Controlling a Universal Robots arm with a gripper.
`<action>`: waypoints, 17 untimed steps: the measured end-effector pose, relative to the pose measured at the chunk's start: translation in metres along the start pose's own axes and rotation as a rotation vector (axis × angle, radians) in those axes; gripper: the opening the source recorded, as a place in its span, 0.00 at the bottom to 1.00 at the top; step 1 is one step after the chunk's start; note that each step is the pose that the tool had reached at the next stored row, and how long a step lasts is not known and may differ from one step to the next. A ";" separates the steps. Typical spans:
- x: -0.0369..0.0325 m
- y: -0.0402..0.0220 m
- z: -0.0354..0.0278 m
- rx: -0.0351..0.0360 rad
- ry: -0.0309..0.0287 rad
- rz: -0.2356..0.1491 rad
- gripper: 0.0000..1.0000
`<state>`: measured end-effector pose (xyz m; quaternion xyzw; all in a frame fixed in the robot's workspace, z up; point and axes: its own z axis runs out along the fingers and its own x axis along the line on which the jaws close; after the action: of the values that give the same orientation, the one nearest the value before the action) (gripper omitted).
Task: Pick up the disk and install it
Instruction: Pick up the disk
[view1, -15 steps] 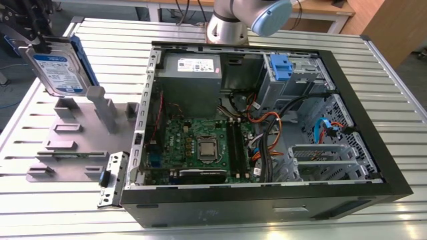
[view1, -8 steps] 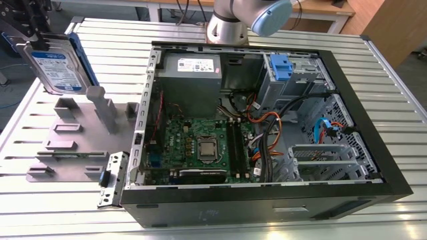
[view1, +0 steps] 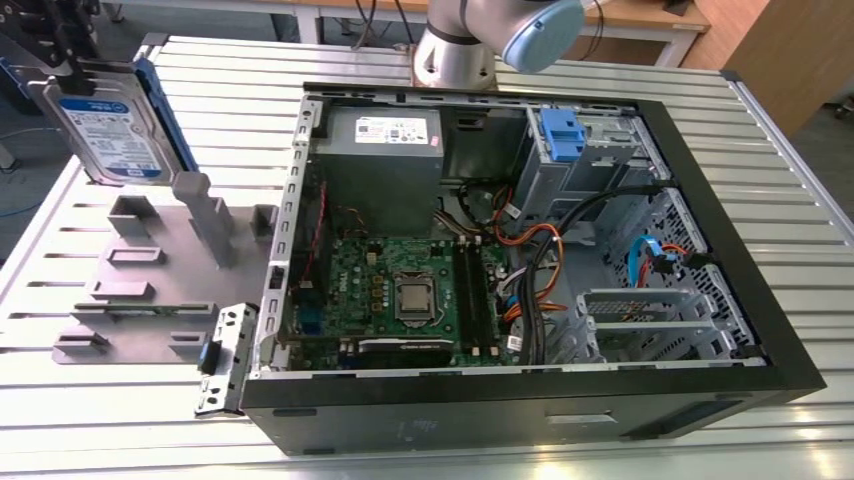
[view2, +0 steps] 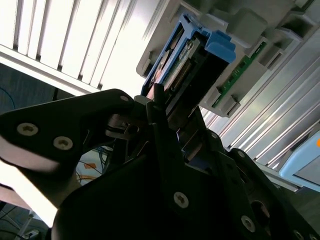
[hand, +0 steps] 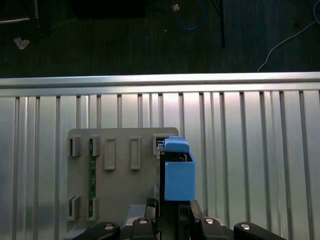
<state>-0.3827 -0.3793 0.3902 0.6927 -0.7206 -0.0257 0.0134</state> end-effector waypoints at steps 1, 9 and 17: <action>0.0000 0.0001 -0.0014 0.0001 -0.0001 0.000 0.35; -0.0003 0.0013 -0.0218 0.0002 -0.0001 0.000 0.35; -0.0006 0.0022 -0.0394 0.0001 -0.0001 0.000 0.35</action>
<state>-0.3827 -0.3793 0.4297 0.6927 -0.7206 -0.0257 0.0133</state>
